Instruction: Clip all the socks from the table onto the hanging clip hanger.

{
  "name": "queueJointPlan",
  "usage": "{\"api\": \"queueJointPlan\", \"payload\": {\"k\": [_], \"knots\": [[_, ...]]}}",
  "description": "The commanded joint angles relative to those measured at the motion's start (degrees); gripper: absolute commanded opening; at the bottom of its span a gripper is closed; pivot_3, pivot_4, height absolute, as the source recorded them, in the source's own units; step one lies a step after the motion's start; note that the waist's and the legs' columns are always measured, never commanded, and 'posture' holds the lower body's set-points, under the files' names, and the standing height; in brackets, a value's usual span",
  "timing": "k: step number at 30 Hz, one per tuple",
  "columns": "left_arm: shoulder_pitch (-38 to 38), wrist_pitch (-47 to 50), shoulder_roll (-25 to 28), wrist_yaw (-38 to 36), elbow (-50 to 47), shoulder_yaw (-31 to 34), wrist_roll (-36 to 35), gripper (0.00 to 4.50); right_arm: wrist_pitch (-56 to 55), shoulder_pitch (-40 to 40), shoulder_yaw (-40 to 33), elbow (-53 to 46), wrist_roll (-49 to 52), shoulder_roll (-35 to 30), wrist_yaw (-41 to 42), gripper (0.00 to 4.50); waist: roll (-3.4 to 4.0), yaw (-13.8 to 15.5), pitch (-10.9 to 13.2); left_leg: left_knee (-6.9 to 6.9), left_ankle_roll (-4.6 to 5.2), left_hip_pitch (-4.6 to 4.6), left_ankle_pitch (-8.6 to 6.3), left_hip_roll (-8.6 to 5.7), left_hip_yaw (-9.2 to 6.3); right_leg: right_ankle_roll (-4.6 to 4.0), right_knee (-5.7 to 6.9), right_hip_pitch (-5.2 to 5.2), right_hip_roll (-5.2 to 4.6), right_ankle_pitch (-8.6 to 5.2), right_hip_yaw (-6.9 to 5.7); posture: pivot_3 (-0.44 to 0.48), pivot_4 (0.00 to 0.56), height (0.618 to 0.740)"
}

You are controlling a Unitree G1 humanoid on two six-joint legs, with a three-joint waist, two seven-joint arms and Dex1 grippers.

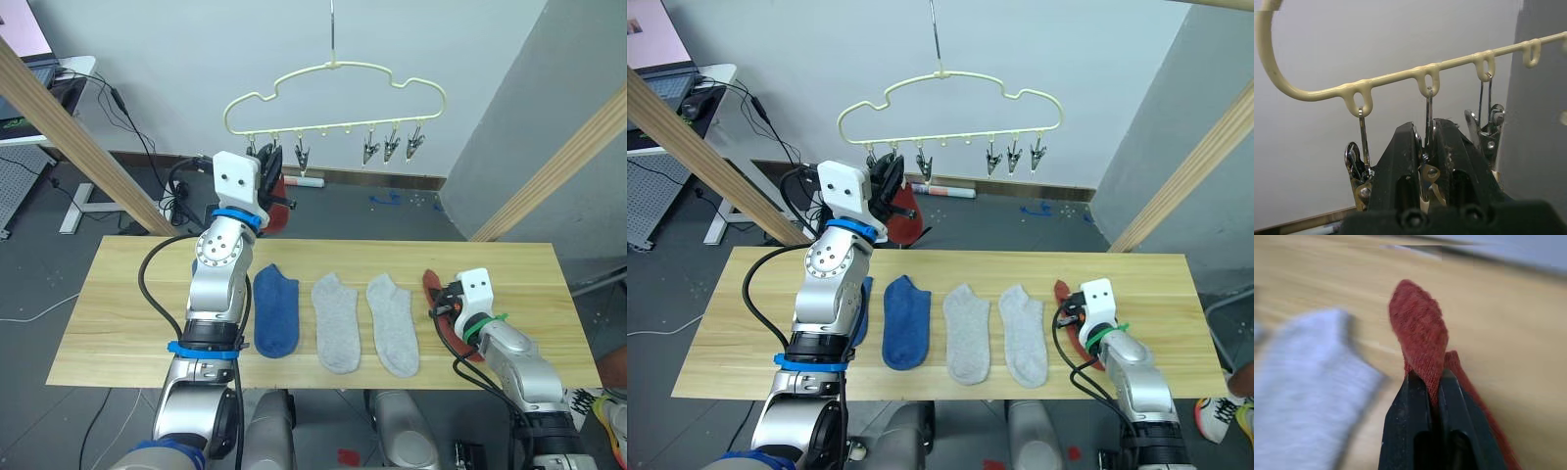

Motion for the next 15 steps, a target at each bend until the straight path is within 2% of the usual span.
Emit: {"api": "queueJointPlan", "payload": {"k": [1,4,6,10,15], "knots": [[-0.23,2.61,1.25,-2.90,-4.27,1.06,-3.81,0.23,0.24,-4.15,4.64,-8.70,1.11,-1.19,5.22,0.00,-0.01,-0.05,0.02,0.00,0.00,0.00,0.00,0.01,0.00,0.00,0.00,0.00,0.01,0.00,0.01,-0.236,0.341,0.740],[-1.00,6.38,2.74,-5.85,-5.62,1.90,-7.50,0.23,2.69,-11.52,8.99,-12.30,3.00,-0.55,9.78,0.00,-0.01,-0.12,0.07,0.00,0.00,0.02,0.00,0.04,-0.02,0.00,0.01,0.00,0.05,0.00,0.01,-0.229,0.336,0.740],[-1.69,8.62,3.82,-7.06,-5.91,2.64,-9.42,0.23,4.74,-16.79,11.11,-10.91,3.02,0.49,10.95,0.00,-0.06,-0.03,0.09,0.00,-0.01,0.02,0.00,0.04,-0.04,-0.01,0.02,0.00,0.05,0.00,-0.02,-0.226,0.334,0.740],[-2.58,13.39,5.71,-9.22,-6.41,3.99,-13.38,0.23,9.62,-28.80,14.15,-1.64,1.64,5.73,9.45,0.00,-0.09,0.25,0.11,0.01,-0.01,0.01,0.00,0.04,-0.04,-0.26,0.00,-0.01,0.05,0.16,-0.02,-0.213,0.328,0.740],[-3.13,17.79,6.74,-10.36,-6.80,4.87,-16.65,0.23,8.21,-37.10,14.75,10.36,-0.22,11.77,7.14,0.00,-0.10,0.44,0.11,-0.02,-0.01,-0.05,0.00,0.04,-0.09,-0.28,-0.03,-0.03,0.05,0.16,-0.06,-0.205,0.322,0.740]]}}
